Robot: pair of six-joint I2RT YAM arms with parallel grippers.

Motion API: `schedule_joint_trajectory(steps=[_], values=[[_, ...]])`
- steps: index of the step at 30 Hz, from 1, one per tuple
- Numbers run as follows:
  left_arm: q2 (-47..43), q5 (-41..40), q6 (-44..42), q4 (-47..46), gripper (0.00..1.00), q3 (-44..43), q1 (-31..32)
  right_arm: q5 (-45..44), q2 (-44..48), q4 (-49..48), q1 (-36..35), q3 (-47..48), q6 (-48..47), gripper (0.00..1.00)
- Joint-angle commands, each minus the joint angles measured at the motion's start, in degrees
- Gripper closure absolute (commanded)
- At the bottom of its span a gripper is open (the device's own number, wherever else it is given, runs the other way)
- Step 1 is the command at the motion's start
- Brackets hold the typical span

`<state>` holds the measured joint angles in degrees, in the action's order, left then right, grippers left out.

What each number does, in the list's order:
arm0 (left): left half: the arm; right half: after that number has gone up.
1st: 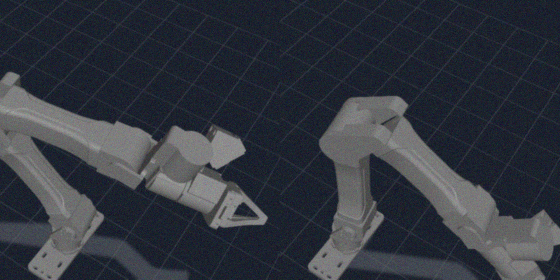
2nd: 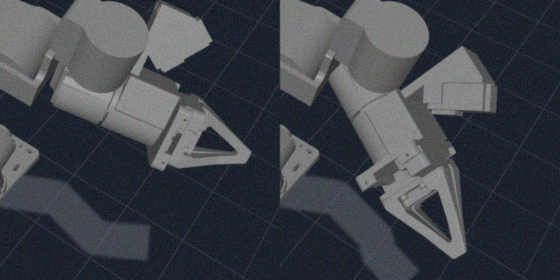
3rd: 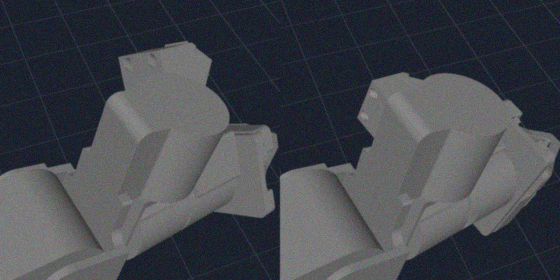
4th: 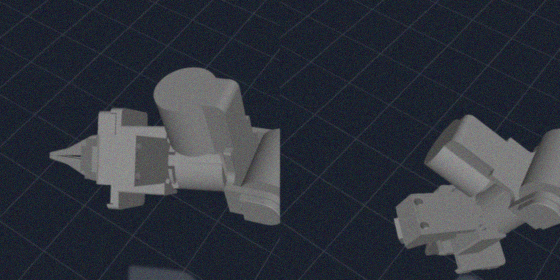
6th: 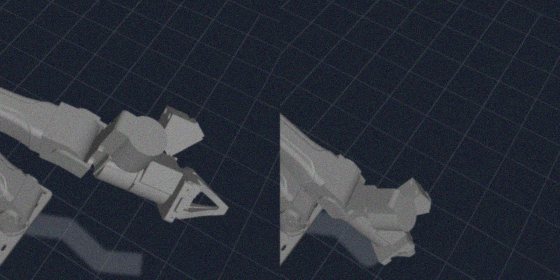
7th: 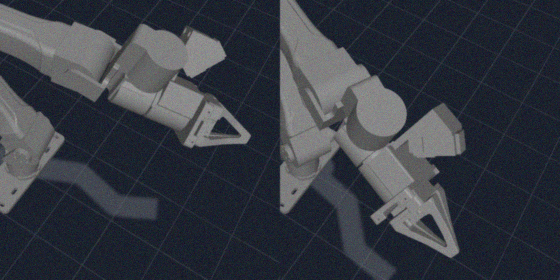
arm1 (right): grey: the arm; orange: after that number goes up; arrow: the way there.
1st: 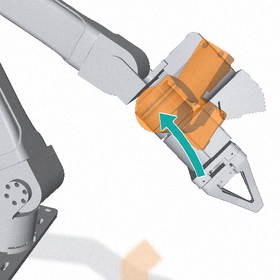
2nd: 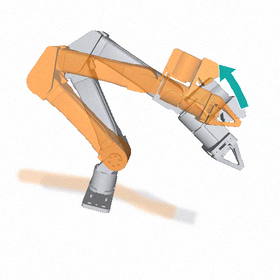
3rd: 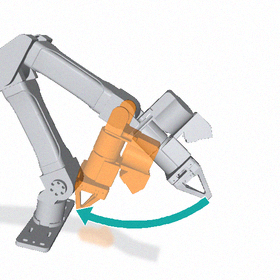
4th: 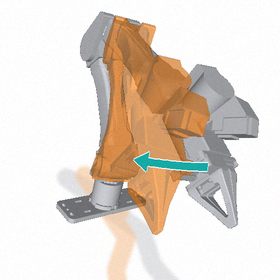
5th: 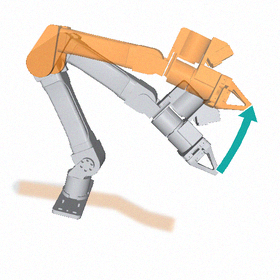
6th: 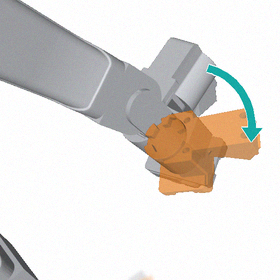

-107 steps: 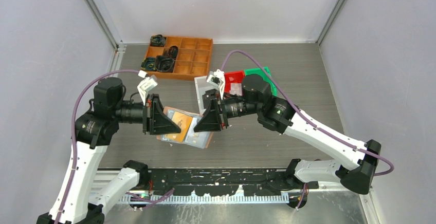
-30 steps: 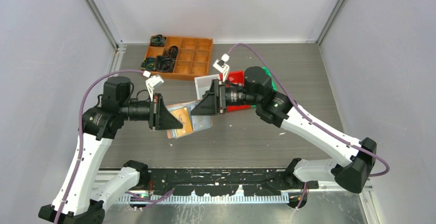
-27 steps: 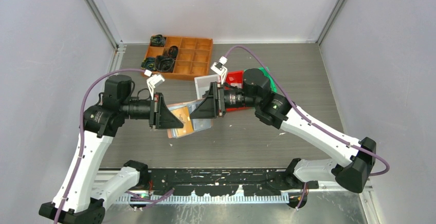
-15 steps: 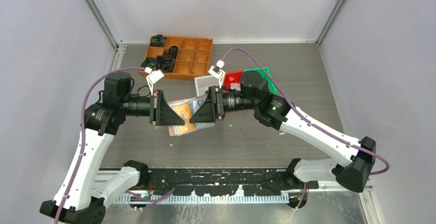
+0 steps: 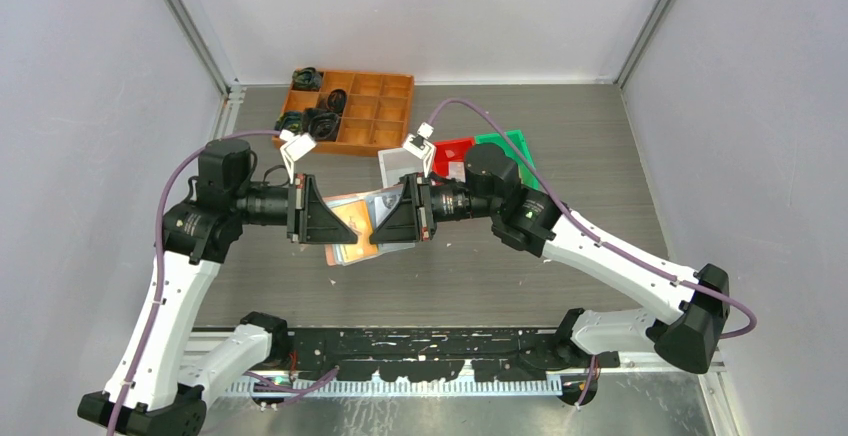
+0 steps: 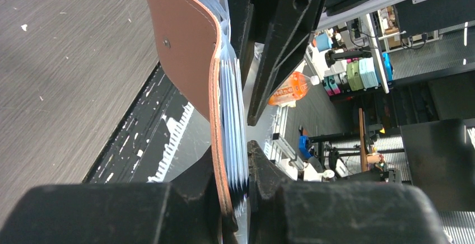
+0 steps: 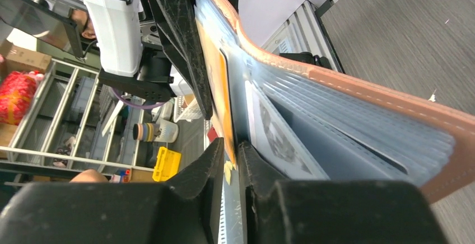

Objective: Take the credit cards out of the card holder
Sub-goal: Remove the credit card from the card holder.

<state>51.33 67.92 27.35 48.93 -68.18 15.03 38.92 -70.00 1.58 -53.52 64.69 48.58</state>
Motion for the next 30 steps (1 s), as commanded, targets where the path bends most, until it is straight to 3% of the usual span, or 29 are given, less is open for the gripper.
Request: schedule_joint_trajectory(steps=[1, 7, 10, 19, 25, 30], values=[[-0.52, 5.97, 2.20, -7.85, 0.91, -0.20, 0.60, -1.20, -0.54, -13.37, -1.23, -0.18, 4.73, 0.83], [-1.23, 8.16, 2.10, -7.34, 0.86, 0.39, 0.66, -2.03, -1.25, -15.38, -1.19, -1.72, 7.44, 0.99], [-1.50, 9.27, 2.24, -6.95, 0.79, 0.12, 0.62, -2.88, -0.48, -15.66, -1.02, -3.20, 7.60, 0.99], [-2.02, 11.11, 3.86, -7.41, 0.77, -0.37, 0.53, -6.39, 2.96, -15.46, -0.38, -7.06, 7.38, 0.99], [-2.30, 12.34, 5.48, -8.28, 0.82, -0.33, 0.57, -7.74, 4.88, -12.62, 0.09, -7.61, 5.72, 0.99], [-2.70, 12.63, 6.41, -9.02, 0.81, -0.37, 0.53, -8.67, 6.44, -11.26, 0.50, -8.63, 4.50, 0.99]])
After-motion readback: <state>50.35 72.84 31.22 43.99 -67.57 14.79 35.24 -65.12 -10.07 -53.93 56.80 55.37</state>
